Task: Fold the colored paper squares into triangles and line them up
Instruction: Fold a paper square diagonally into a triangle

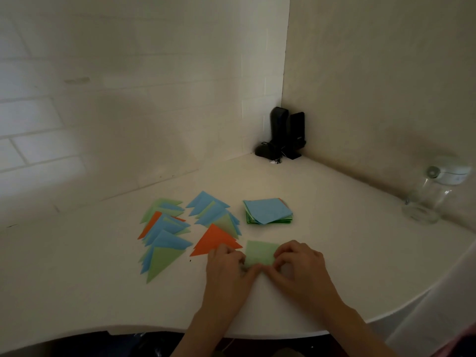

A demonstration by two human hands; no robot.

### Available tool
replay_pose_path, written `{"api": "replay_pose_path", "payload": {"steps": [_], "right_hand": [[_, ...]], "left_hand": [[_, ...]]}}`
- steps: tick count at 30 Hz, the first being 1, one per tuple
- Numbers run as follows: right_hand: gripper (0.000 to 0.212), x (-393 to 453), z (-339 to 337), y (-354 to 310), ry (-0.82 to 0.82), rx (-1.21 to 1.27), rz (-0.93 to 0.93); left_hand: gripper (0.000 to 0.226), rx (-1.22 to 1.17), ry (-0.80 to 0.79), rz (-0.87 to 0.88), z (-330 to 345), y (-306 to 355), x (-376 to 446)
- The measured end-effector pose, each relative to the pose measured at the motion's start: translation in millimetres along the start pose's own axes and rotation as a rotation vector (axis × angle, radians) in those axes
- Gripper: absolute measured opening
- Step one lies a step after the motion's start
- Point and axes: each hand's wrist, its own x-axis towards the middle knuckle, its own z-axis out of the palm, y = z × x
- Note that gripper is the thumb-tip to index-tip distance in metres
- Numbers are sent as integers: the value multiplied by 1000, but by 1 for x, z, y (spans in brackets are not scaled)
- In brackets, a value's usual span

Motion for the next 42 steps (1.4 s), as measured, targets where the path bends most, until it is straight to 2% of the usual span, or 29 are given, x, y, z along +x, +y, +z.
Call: {"api": "replay_pose_path", "payload": {"steps": [4,10,13,18,21,24,27,29,30,32,34,36,39,42], "right_hand": [[28,0,0,2,-6,36,51],[37,9,-15,4,-228,111,116],[43,12,-21,6,-314,138,116],[51,20,-26,10,-383,190,130],[58,26,-29,8,-349,175,89],[46,29,-26,8,-264,105,-40],[30,27,-23,8,-258,59,-116],[24,23,-24,7,-231,32,-156],[22,20,-25,7,-215,20,-167],[19,14,-29,5,-201,4,-168],[19,7,-31,2,-193,-2,-142],[20,3,-32,-2,-194,-13,-117],[21,-1,-31,-6,-185,2,-118],[24,-2,-27,-8,-158,94,-106]], "left_hand": [[31,-40,-1,-21,2,-3,2],[33,-263,-26,-17,-3,-13,3],[29,-286,-40,6,-8,-13,3],[33,-216,-205,72,-17,-12,12],[44,-147,-319,130,-22,-10,19],[50,-97,-325,184,-22,-12,24],[41,-60,-318,250,-20,-13,18],[25,-2,-293,286,-23,-6,9],[28,59,-273,319,-24,-2,4],[58,221,-256,368,-26,9,-3],[68,302,-227,376,-22,14,-11],[55,281,-141,416,-18,15,-16],[29,256,-103,418,-13,10,-17],[27,143,-68,394,-12,2,-16]]}}
